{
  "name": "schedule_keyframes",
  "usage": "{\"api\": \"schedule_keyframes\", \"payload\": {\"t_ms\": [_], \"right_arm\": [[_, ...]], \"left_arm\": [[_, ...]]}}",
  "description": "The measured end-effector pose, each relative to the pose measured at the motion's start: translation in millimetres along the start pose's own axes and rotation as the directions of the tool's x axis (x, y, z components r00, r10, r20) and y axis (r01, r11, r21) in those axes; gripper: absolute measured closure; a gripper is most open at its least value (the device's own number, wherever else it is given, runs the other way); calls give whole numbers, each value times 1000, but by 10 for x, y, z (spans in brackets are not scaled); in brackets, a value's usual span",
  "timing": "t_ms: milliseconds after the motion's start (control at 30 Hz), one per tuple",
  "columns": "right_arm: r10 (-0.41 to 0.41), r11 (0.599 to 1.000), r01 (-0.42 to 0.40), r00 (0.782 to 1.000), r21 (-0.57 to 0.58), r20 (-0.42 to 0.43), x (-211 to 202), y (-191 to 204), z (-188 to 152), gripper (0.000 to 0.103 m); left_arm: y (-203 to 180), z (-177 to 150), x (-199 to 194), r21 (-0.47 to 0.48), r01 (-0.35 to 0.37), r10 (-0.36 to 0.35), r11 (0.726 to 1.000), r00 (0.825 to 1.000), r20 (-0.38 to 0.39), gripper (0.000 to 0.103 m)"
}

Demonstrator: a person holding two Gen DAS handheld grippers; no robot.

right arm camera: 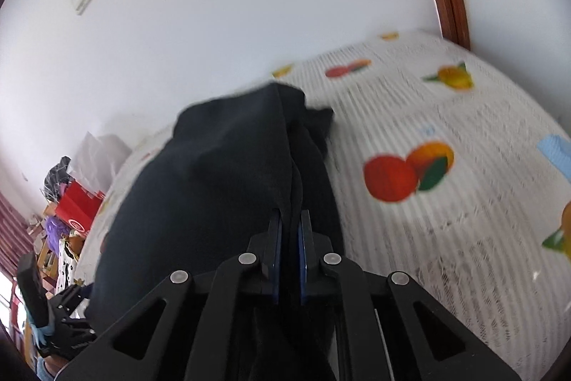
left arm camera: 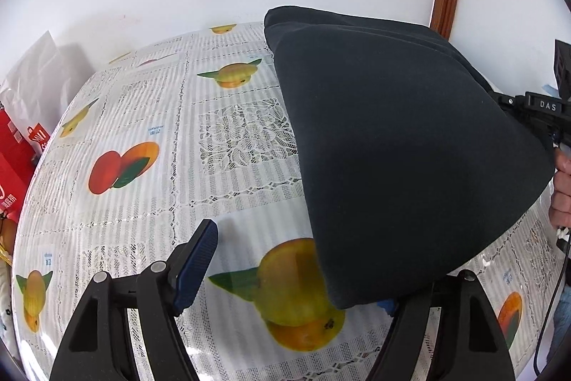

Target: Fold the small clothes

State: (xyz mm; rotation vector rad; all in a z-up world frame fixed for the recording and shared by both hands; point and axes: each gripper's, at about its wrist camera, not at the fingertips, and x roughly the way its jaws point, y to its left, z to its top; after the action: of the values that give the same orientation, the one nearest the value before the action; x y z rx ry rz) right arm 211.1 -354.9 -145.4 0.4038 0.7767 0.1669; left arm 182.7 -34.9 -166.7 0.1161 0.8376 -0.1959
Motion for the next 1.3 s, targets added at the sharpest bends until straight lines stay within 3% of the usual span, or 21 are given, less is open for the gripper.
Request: {"api": "schedule_keyframes", "payload": {"t_ms": [200, 433, 667, 767, 800, 867, 1067, 1233, 1300], "right_arm": [[-66, 998, 66, 998, -18, -14, -257, 3, -67, 92], [-164, 985, 159, 983, -73, -82, -587, -153, -446, 92], [-112, 989, 105, 991, -99, -72, -997, -92, -707, 87], [-163, 978, 152, 985, -145, -63, -926, 16, -782, 84], [-166, 977, 151, 982, -150, -94, -846, 28, -795, 83], [-132, 985, 113, 981, -129, -144, -736, 20, -834, 83], [-101, 992, 91, 987, -87, -124, -735, 19, -857, 83], [-118, 987, 103, 985, -121, -128, -717, 64, -861, 83], [-84, 992, 68, 986, -110, -144, -739, 42, -878, 82]], "left_arm": [[-15, 6, 2, -3, 2, -2, 1000, 1000, -2, 27], [-34, -39, -135, 15, 2, -2, 1000, 1000, -5, 30], [-51, -130, -375, 33, 28, -29, 999, 999, 36, 41], [-64, -122, -364, 19, 51, -51, 999, 999, 18, 52], [-65, -122, -361, 13, 61, -61, 998, 998, 13, 56], [-75, -119, -357, 4, 73, -73, 997, 997, 9, 60], [-83, -91, -286, -21, 97, -97, 995, 995, -12, 66], [-111, -77, -257, -35, 118, -119, 992, 993, -18, 80], [-128, -76, -255, -20, 118, -119, 993, 993, -14, 82]]}}
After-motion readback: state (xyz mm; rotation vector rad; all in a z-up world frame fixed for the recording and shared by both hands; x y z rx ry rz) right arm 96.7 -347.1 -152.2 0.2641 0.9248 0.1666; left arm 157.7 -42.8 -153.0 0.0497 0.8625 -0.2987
